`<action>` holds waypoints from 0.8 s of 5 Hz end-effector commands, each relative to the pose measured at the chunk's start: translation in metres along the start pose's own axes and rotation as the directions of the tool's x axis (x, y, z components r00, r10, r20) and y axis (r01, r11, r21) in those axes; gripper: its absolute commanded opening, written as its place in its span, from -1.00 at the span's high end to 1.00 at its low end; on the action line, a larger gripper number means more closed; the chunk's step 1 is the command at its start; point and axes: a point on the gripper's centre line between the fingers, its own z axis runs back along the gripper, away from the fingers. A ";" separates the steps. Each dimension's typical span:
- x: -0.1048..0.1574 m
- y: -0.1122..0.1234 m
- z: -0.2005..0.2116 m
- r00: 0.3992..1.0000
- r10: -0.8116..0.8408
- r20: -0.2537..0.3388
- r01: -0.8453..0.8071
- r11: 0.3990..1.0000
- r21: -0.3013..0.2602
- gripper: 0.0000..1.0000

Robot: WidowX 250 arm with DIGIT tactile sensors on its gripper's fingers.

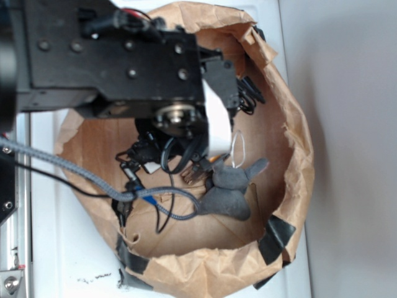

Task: Grab the carrot.

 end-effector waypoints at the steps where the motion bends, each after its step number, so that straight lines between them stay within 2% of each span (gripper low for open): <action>1: -0.012 0.031 -0.021 0.997 0.049 -0.064 -0.051 0.998 -0.029 -1.00; 2: -0.015 0.043 -0.037 0.995 0.041 -0.088 -0.046 0.997 -0.057 -1.00; 3: -0.012 0.044 -0.063 0.989 0.022 -0.145 -0.032 0.997 -0.067 -1.00; 4: -0.009 0.040 -0.070 0.983 0.033 -0.183 -0.040 0.999 -0.036 1.00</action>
